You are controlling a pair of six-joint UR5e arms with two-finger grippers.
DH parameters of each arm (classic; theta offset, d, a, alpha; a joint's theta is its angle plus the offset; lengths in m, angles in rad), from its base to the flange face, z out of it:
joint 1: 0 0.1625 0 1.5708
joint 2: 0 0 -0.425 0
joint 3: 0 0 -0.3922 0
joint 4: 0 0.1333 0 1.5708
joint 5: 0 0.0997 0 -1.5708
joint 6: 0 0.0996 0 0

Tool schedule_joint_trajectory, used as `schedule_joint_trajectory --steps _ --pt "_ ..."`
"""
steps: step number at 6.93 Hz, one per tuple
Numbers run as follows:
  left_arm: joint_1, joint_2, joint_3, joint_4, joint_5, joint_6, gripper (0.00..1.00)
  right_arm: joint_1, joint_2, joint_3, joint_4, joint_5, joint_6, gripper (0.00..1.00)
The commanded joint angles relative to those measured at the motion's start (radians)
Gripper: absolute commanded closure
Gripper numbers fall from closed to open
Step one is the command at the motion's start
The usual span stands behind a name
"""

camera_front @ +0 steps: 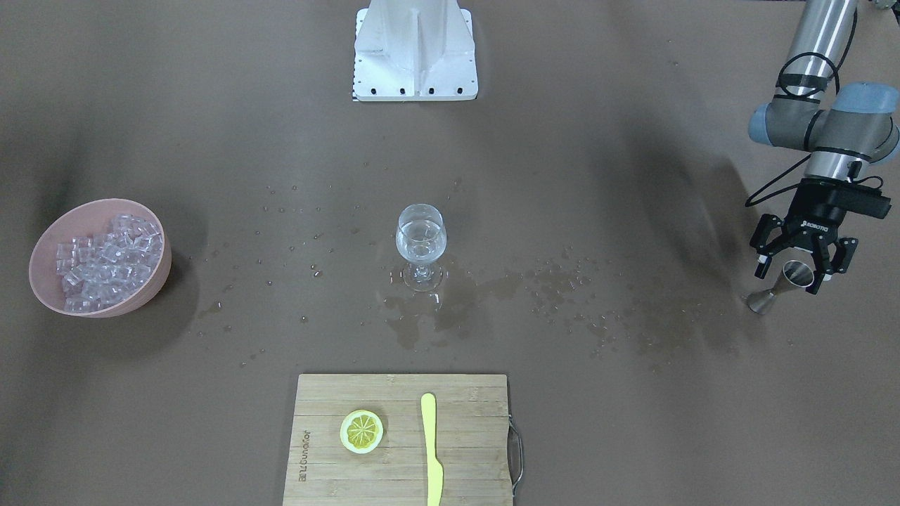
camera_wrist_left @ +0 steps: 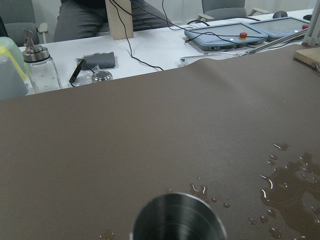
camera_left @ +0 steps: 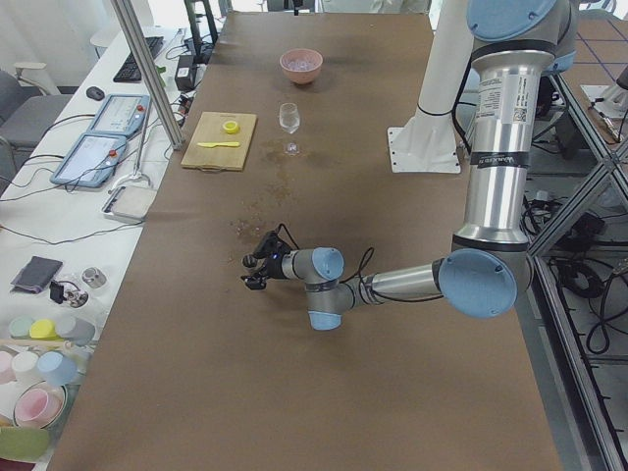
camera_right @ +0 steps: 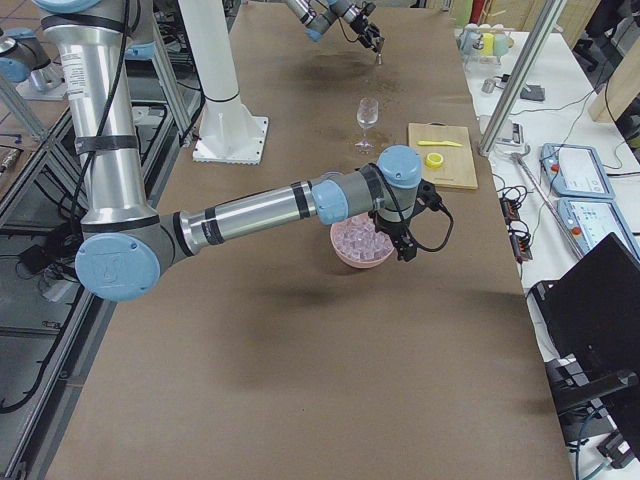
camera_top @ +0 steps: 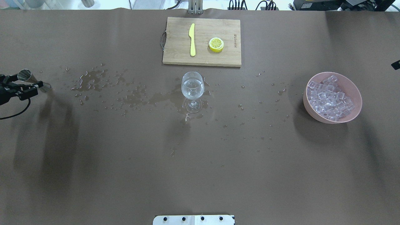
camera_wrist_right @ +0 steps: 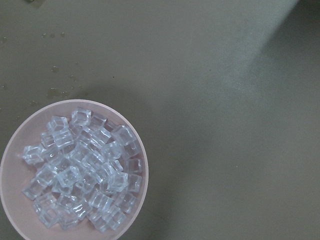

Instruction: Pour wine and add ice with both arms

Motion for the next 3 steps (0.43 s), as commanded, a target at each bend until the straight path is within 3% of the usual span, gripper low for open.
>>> schedule_joint_trajectory --steps 1,3 --pt "-0.034 0.026 -0.057 0.014 -0.068 -0.013 0.01 -0.009 0.001 -0.007 0.000 0.000 0.000 0.00" --pt "-0.126 0.070 -0.228 0.203 -0.214 -0.084 0.01 -0.016 0.004 -0.009 0.000 0.000 0.000 0.00"
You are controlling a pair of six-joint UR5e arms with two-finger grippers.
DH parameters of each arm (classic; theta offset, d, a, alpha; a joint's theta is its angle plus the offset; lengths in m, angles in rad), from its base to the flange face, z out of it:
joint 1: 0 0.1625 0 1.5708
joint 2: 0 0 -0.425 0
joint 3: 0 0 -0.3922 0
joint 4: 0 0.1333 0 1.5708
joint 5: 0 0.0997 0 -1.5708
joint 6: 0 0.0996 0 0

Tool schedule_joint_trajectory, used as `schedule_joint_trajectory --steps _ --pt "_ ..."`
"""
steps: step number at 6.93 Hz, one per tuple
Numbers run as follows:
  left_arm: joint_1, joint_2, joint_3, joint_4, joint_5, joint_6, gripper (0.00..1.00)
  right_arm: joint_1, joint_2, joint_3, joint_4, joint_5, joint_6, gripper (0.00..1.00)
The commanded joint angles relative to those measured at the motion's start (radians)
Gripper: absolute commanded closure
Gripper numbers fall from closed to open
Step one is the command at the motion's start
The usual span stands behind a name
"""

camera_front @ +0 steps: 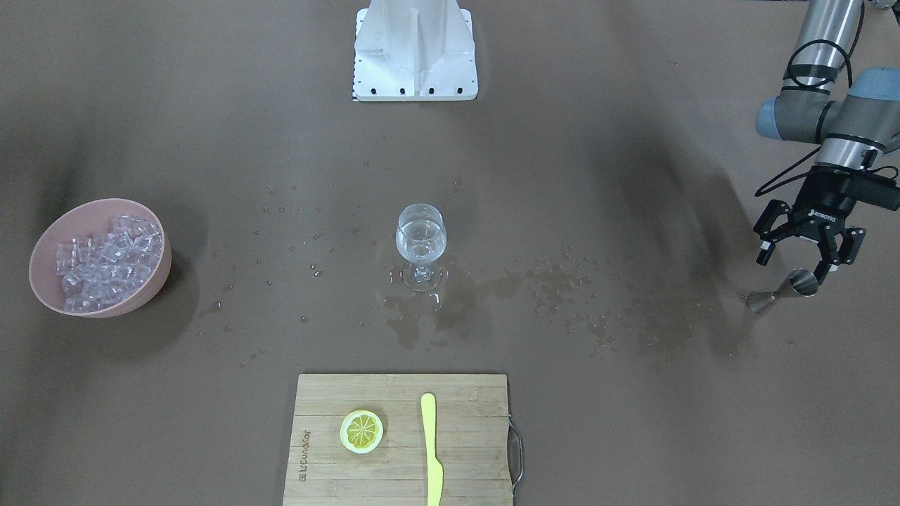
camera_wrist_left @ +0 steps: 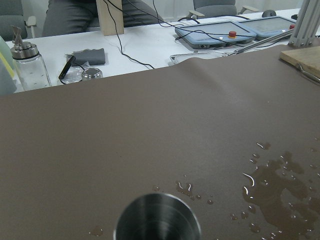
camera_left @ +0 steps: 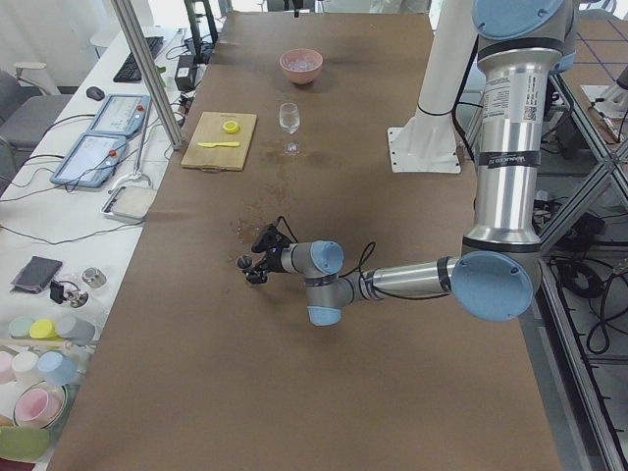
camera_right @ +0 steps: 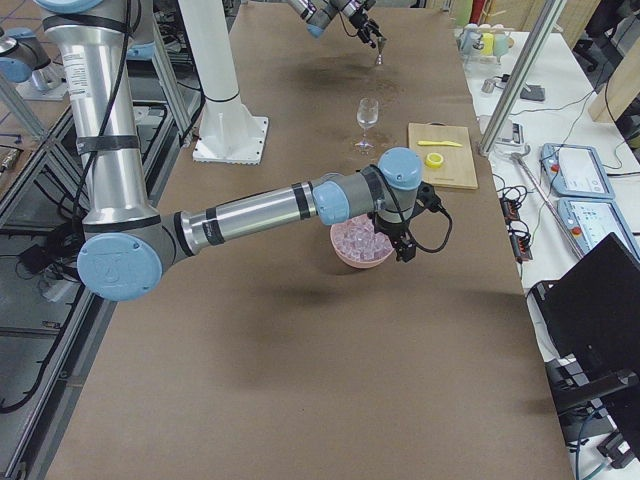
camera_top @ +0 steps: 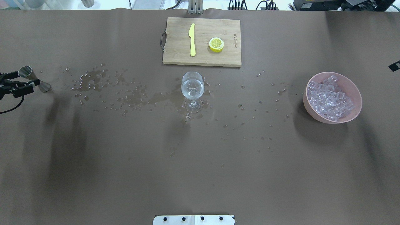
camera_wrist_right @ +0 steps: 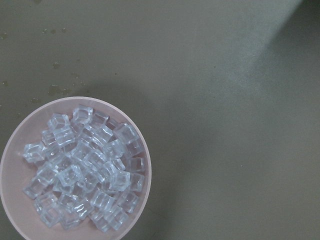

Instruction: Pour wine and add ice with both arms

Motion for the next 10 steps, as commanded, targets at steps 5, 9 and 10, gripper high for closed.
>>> schedule_joint_trajectory --steps 5,9,10 --pt "-0.365 0.127 -0.336 0.474 -0.520 -0.034 0.01 -0.010 0.007 -0.002 0.002 0.000 0.000 0.00" --pt "-0.566 0.122 -0.364 1.081 -0.685 0.621 0.01 -0.086 0.050 0.024 0.032 -0.011 0.227 0.00" --pt "-0.603 0.118 -0.368 1.230 -0.672 0.763 0.01 -0.134 0.044 0.032 0.079 -0.040 0.342 0.00"
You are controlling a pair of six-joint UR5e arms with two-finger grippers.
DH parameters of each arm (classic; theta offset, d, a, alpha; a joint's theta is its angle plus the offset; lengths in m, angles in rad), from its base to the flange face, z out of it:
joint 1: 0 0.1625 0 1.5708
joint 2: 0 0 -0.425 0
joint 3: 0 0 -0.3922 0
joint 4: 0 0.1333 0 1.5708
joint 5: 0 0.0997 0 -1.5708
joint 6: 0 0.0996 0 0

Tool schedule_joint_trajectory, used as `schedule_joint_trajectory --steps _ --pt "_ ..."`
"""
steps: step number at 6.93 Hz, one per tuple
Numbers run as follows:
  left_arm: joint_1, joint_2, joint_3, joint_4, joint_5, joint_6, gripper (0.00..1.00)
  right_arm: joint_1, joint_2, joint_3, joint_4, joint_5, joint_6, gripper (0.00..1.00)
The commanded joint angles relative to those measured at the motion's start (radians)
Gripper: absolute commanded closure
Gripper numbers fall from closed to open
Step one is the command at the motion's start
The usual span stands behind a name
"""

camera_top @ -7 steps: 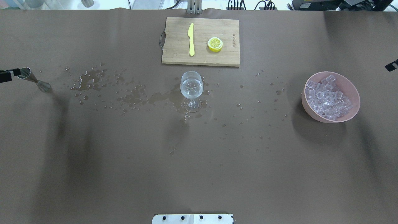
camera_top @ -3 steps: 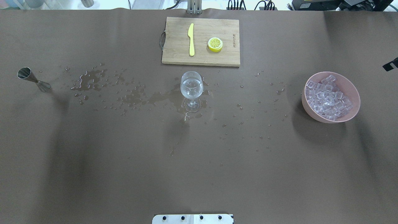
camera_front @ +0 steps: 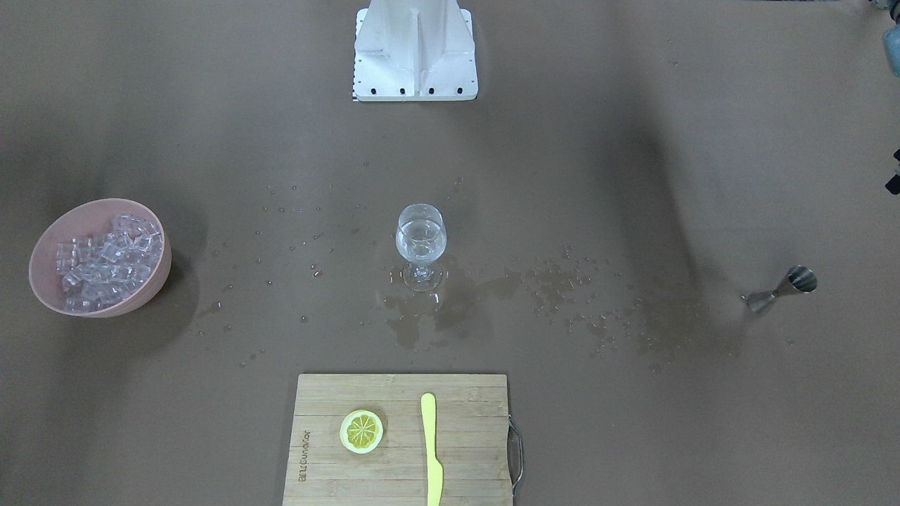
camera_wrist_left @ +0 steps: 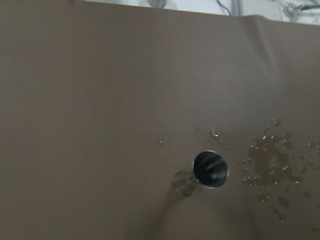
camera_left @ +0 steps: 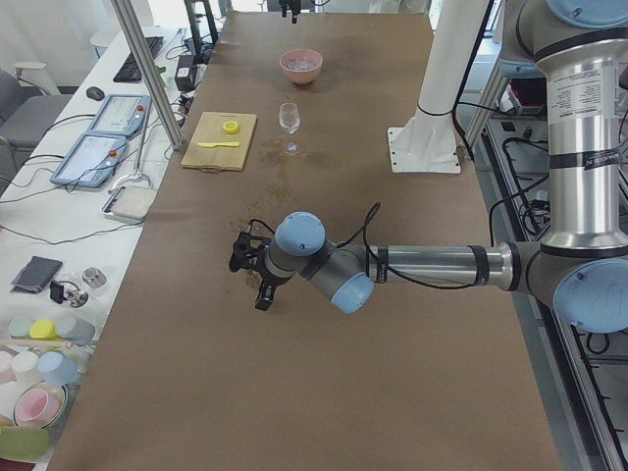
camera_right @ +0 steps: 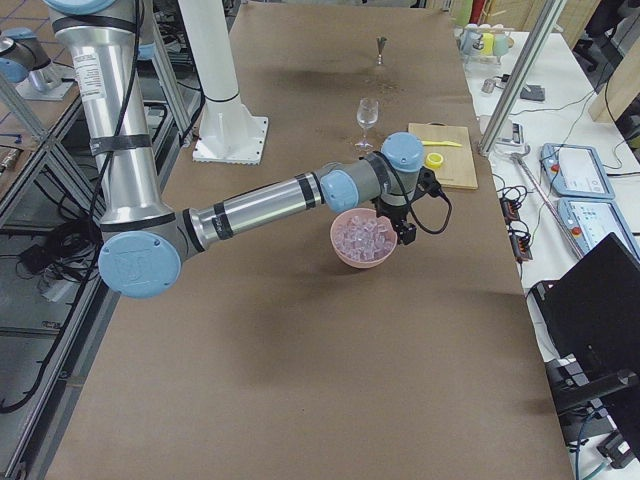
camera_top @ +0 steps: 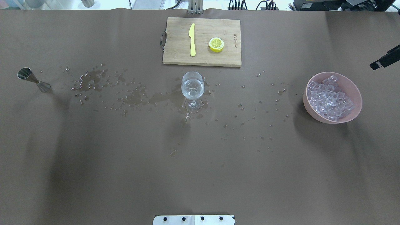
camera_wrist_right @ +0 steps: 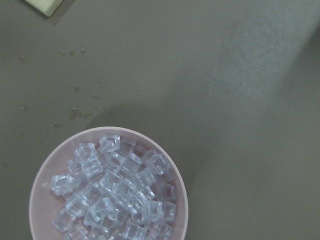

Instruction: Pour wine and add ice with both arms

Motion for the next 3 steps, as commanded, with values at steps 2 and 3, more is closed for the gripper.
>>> schedule_joint_trajectory --steps 2,3 --pt "-0.060 0.000 -0.014 0.337 0.002 0.256 0.01 -0.114 -0.087 0.011 0.113 -0.042 0.193 0.00" --pt "-0.059 0.004 -0.014 0.339 -0.001 0.248 0.01 -0.169 -0.101 0.009 0.142 -0.055 0.286 0.00"
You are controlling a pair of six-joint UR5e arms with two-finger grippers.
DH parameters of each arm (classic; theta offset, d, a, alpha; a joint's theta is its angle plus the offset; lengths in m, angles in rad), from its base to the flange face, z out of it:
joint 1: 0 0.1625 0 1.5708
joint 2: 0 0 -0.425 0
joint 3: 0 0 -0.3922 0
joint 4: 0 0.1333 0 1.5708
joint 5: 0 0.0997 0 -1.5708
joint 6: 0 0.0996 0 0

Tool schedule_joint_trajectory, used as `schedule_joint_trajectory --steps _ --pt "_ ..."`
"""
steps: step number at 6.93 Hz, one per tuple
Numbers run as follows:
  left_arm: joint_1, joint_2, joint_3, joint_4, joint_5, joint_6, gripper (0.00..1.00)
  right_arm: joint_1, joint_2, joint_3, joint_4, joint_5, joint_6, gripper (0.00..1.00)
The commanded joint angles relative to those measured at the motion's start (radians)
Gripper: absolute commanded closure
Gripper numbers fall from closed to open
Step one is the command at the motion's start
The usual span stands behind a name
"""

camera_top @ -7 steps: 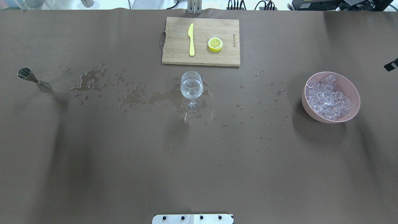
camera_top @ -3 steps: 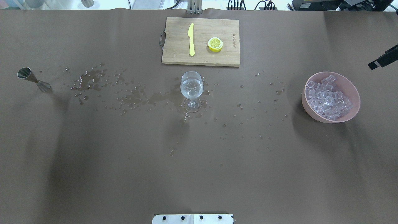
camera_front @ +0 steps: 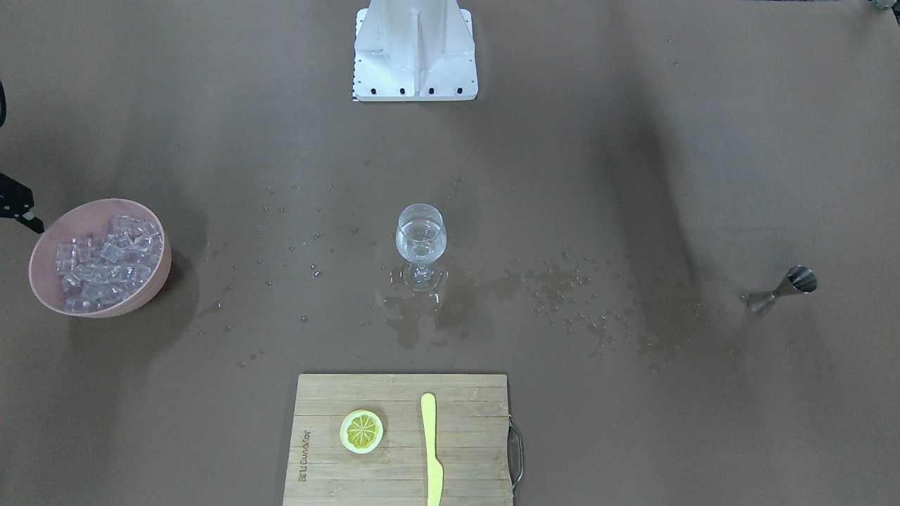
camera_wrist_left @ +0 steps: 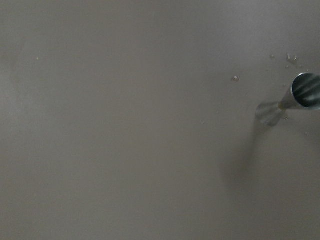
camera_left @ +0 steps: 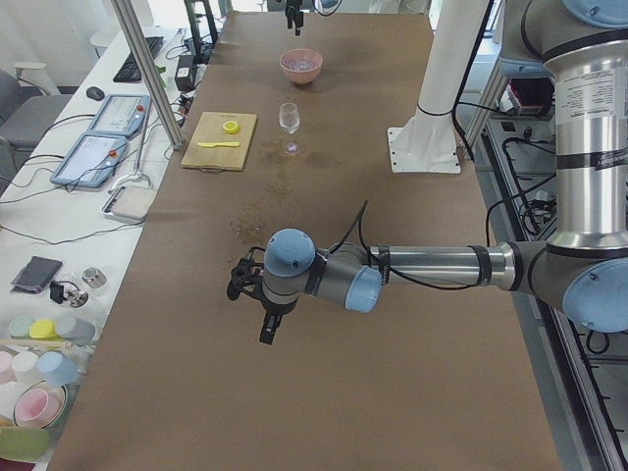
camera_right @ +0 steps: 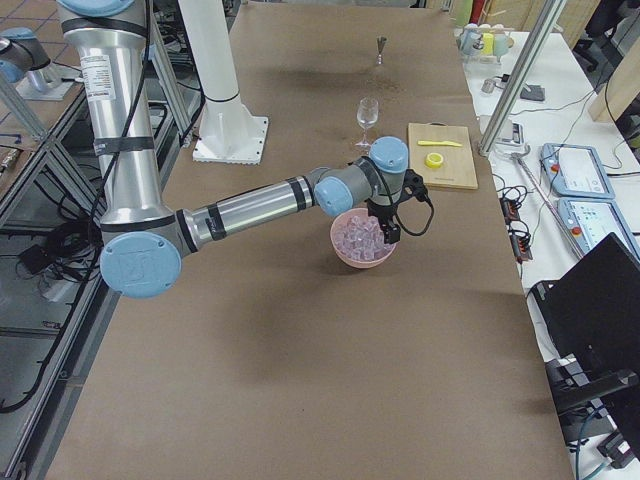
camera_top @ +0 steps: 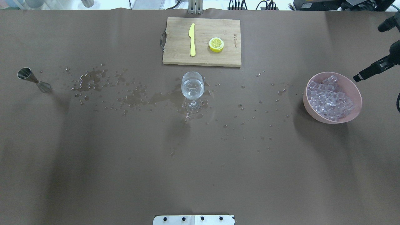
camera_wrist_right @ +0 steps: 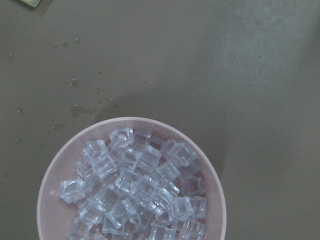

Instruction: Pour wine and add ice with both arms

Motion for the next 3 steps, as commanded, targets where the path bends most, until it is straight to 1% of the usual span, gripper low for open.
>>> schedule_joint_trajectory --steps 1,2,3 --pt "-0.002 0.002 -0.001 0.033 -0.004 0.001 0.01 -0.102 -0.037 -0.005 0.084 -0.062 0.166 0.00" --pt "-0.002 0.003 -0.007 0.033 -0.004 0.001 0.01 -0.179 -0.023 0.000 0.114 -0.105 0.317 0.00" --pt "-0.002 0.002 -0.006 0.033 -0.003 0.001 0.01 -0.214 -0.038 -0.018 0.160 -0.164 0.366 0.00"
